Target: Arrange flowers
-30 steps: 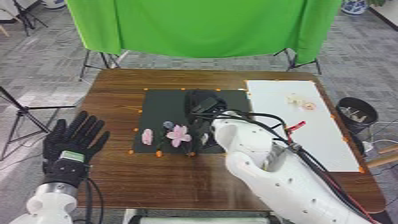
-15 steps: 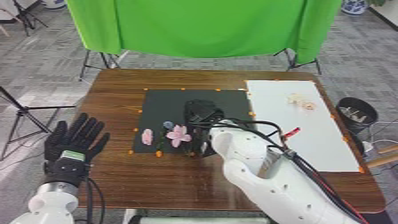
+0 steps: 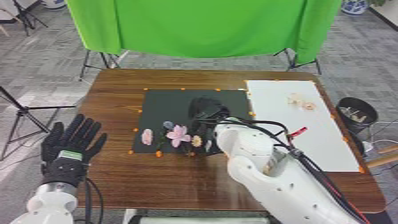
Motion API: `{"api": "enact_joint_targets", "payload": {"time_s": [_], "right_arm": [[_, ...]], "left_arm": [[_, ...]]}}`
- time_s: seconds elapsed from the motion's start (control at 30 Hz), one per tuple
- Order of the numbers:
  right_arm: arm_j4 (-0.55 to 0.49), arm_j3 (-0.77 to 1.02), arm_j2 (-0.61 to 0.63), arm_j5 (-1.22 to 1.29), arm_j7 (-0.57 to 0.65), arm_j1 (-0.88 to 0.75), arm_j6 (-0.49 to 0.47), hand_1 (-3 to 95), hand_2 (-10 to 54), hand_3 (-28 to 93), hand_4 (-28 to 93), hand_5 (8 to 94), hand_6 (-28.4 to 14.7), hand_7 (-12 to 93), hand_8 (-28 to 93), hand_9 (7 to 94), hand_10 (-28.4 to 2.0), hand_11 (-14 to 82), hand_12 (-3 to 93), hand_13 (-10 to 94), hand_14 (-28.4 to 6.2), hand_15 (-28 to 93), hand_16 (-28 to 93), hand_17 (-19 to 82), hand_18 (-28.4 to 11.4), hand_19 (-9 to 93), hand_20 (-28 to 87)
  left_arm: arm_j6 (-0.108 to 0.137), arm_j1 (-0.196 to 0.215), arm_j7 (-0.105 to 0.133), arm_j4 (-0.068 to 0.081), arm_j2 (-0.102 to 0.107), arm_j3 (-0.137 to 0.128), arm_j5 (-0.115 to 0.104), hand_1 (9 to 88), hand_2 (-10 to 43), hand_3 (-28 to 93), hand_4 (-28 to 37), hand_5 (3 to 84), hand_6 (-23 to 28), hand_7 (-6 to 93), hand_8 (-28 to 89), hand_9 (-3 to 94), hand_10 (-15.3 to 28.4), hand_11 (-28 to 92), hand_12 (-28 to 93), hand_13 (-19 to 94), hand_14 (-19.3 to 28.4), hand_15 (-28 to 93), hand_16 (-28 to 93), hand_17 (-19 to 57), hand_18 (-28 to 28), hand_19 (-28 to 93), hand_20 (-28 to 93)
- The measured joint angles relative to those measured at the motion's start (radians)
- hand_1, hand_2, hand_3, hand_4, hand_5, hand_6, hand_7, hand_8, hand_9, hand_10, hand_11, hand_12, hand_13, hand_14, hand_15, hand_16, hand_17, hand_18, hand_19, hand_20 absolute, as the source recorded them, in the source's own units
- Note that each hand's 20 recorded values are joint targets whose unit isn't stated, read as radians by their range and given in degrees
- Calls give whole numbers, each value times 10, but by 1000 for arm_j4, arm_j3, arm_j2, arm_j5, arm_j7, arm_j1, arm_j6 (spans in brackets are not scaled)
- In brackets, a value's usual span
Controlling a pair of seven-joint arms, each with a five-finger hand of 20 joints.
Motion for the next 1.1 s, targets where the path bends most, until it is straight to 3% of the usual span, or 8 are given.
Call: {"api": "enact_joint_targets", "payload": {"time_s": [0.2, 0.27, 0.4, 0.53, 0.73, 1.0, 1.1], "right_arm": [[-91, 139, 96, 19, 86, -50, 95, 486, -95, 754, -283, 536, -22, 163, -123, 564, -132, 112, 144, 655, -100, 441, 273, 318, -221, 783, 324], [-88, 191, 152, 12, 132, -61, 114, 475, -95, 770, -283, 522, -32, 152, -116, 543, -144, 103, 140, 619, -115, 401, 202, 320, -224, 783, 312], [-37, 286, 286, -10, 234, -92, 126, 476, -95, 774, -283, 498, -39, 151, -117, 510, -148, 99, 131, 540, -129, 310, 145, 302, -217, 715, 252], [52, 368, 392, 27, 297, -117, 107, 496, -95, 792, -283, 487, -31, 157, -123, 489, -132, 96, 122, 495, -126, 251, 119, 286, -193, 617, 181], [124, 405, 456, 118, 288, -108, 9, 517, -95, 780, -283, 441, -23, 169, -135, 425, -108, 88, 97, 462, -114, 226, 109, 266, -191, 588, 154], [181, 348, 453, 136, 223, -58, 24, 515, -95, 759, -283, 434, -25, 163, -135, 423, -108, 92, 88, 507, -105, 233, 113, 280, -180, 590, 150], [208, 303, 447, 144, 223, -19, 27, 498, -23, 723, -283, 432, -27, 160, -132, 421, -107, 91, 87, 506, -103, 229, 115, 280, -177, 589, 149]], "left_arm": [[-9, 8, 15, -3, 0, 0, 3, 284, 164, 710, -283, 419, 94, 170, -95, 383, 160, 229, 131, 281, 157, 399, -64, -78, 154, 411, 105], [-14, 12, 17, -4, 0, 0, 4, 284, 164, 710, -283, 419, 94, 170, -95, 383, 160, 229, 131, 281, 157, 399, -64, -78, 154, 411, 105], [-29, 20, 18, -5, 0, -5, 9, 284, 164, 710, -283, 419, 94, 170, -95, 383, 160, 229, 131, 281, 157, 399, -64, -78, 154, 411, 105], [-33, 33, 20, -9, 0, -11, 10, 284, 164, 710, -283, 419, 94, 170, -95, 383, 160, 229, 131, 281, 157, 399, -64, -78, 154, 411, 105], [-33, 40, 21, -10, 4, -12, 12, 284, 164, 710, -283, 419, 94, 170, -95, 383, 160, 229, 131, 281, 157, 399, -64, -78, 154, 411, 105], [-37, 41, 22, -10, 7, -7, 15, 284, 164, 710, -283, 419, 94, 170, -95, 383, 160, 229, 131, 281, 157, 399, -64, -78, 154, 411, 105], [-38, 40, 22, -10, 8, 0, 15, 284, 164, 710, -283, 419, 94, 170, -95, 383, 160, 229, 131, 281, 157, 399, -64, -78, 154, 411, 105]]}}
